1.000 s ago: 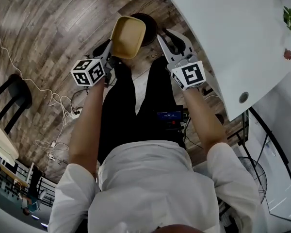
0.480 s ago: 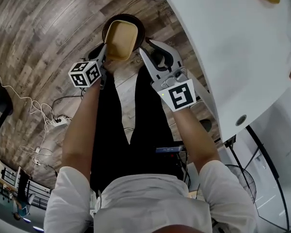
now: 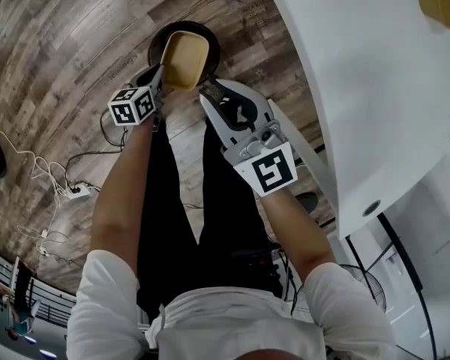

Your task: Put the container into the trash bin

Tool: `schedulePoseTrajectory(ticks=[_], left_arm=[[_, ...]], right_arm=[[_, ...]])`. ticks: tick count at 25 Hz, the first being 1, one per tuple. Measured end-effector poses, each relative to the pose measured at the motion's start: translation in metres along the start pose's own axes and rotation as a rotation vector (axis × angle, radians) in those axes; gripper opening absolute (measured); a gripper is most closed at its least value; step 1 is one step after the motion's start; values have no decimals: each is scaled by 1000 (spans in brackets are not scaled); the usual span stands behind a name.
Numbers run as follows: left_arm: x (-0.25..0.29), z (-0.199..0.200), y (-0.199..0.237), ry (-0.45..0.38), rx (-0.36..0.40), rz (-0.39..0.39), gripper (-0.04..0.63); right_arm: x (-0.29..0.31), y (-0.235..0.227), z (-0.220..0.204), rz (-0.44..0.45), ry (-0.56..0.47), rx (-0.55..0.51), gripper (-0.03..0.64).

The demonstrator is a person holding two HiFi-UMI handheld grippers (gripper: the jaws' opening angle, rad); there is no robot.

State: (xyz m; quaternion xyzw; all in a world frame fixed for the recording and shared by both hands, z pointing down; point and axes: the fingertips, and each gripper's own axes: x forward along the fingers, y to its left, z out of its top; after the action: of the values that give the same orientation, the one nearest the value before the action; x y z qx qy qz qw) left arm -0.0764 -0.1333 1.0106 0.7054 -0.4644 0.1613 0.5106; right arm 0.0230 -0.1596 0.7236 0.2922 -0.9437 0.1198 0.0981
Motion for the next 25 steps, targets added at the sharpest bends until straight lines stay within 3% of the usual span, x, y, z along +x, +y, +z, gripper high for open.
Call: schedulePoseTrajectory(ticks=[10,13,16,21,25], left_arm=[[30,-19,23,-10,-29,14,28],[38,-28,25,3,-41,5,31],[39,-38,28,0,-76,20,131],[-1,-45,16,-2,-84,6,133],[-57,-16,-10,-48,-33,-48,133]], right_arm=[[7,-18,-17,-2,9,17,92],[12,-13,-22,22,11,-22,92],[14,-6,-30,51,27,-59,92],[14,8,-12,72,37,-77,92],[11,17,29,78,45,-103,92]])
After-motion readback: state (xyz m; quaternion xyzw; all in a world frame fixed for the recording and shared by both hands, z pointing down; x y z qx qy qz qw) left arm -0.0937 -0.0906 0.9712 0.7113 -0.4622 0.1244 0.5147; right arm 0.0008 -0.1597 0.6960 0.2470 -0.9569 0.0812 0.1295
